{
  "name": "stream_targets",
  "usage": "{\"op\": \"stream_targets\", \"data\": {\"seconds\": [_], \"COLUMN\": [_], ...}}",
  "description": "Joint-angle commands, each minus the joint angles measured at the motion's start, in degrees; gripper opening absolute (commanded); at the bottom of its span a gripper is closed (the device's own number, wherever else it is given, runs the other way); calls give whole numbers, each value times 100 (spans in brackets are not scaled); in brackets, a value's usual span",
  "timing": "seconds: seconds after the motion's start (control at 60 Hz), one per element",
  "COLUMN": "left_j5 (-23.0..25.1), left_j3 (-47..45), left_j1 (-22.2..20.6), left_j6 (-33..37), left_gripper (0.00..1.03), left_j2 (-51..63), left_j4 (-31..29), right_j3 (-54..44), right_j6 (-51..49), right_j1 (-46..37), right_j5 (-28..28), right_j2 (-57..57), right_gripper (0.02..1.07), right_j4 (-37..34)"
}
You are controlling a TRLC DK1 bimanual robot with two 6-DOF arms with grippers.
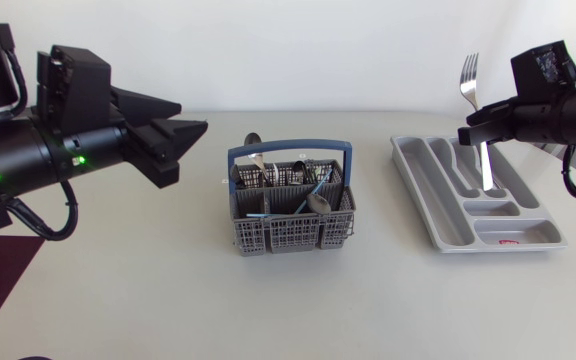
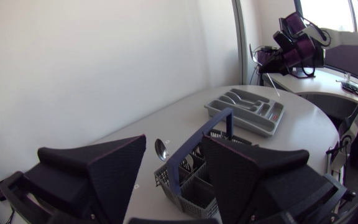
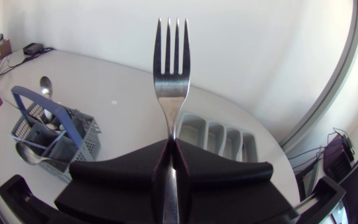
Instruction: Sort the cutlery from the basket into the organizer compartments.
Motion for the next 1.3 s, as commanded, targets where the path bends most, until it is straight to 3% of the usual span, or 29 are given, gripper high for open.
{"op": "stream_targets", "data": {"seconds": [0.0, 0.283, 0.55, 1.283], "left_j5": [-21, -196, -205, -363], "left_j3": [-239, -792, -1074, -1293], "left_j1": [-127, -566, -610, -953], "left_j6": [316, 949, 1239, 1459], "left_gripper": [63, 63, 63, 63], "left_j2": [-48, -56, -56, -320], "left_j4": [-25, -61, 19, -105], "right_j3": [128, 901, 2079, 3802], "right_j6": [-69, -69, -69, -148], "right_j1": [-395, -1177, -1670, -1863], "right_j5": [-132, -211, -202, 167], "right_j2": [426, 1990, 3520, 5805], "right_gripper": [8, 8, 8, 8], "right_j4": [174, 666, 666, 403]}}
